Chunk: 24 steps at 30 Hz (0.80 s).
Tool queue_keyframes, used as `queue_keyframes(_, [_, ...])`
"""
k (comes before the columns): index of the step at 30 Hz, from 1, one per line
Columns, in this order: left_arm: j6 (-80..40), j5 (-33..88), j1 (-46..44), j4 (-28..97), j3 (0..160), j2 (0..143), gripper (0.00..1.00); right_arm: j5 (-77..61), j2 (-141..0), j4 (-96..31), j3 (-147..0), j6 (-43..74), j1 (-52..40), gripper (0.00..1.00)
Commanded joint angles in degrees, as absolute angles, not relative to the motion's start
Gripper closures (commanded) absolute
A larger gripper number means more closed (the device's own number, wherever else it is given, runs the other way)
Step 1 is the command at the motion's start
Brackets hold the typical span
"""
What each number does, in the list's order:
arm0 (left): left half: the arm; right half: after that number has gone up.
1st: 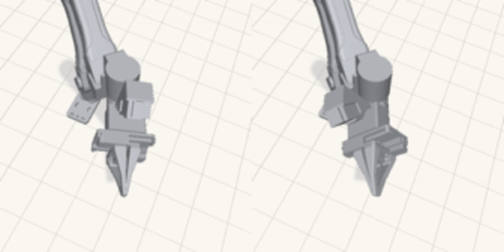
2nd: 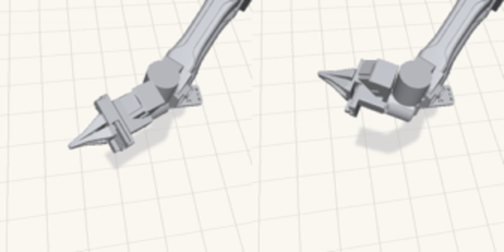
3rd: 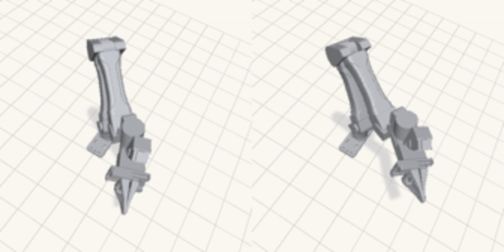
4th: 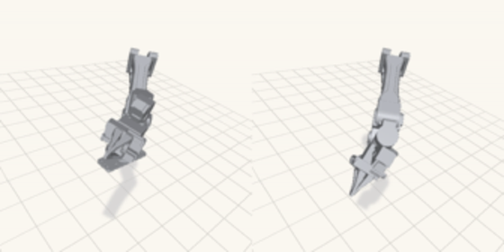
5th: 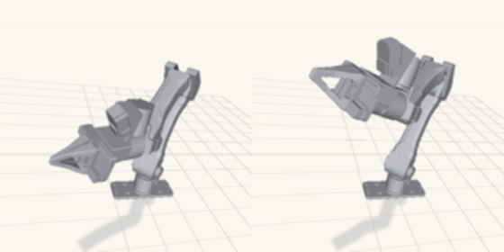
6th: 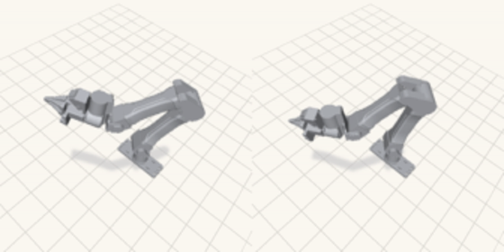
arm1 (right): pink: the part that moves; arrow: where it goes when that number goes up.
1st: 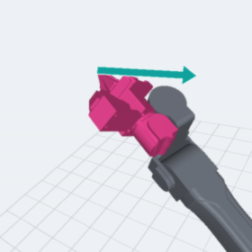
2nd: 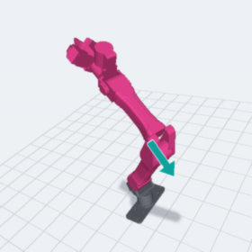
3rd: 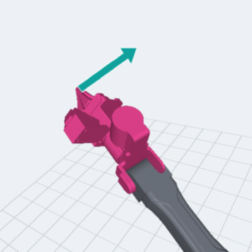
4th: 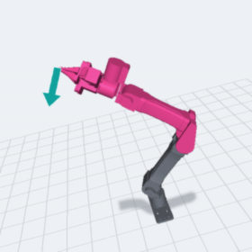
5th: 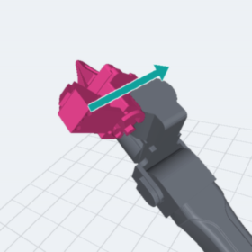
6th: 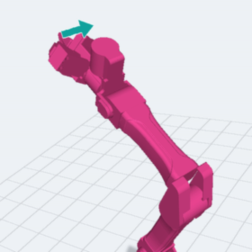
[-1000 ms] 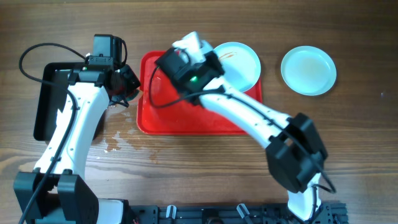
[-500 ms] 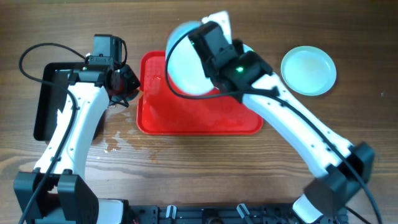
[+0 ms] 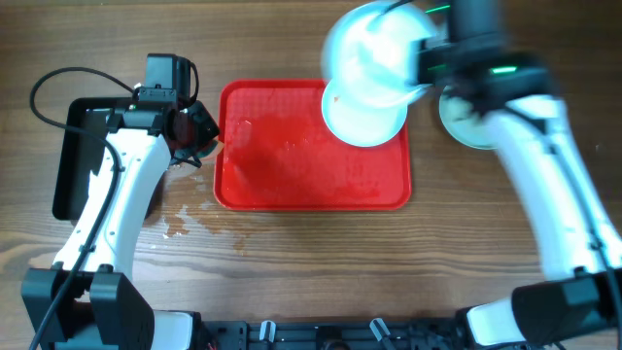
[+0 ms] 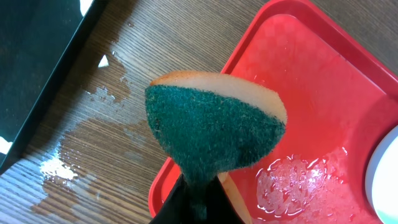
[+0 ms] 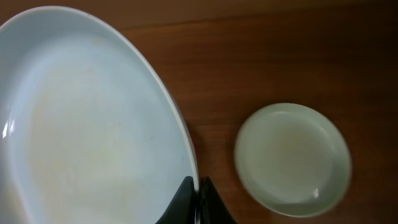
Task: Clean dirty plates on tray and stack at the side
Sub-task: 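Carry the plate right and stack it on the cleaned plate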
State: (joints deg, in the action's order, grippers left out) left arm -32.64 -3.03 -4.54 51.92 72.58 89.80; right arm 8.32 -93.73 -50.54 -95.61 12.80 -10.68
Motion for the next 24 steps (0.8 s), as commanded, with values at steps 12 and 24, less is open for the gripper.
queue_keyframes(12, [-31.7,-2.4,-4.3,51.9,72.2,90.0,0.96,-8.4,-105.4,-42.1,-84.6,18.7,18.5,0.96])
queue_keyframes(24, [-31.7,-2.4,-4.3,51.5,72.2,90.0,0.96,-8.9,-112.6,-39.7,-84.5,19.7,23.9,0.96])
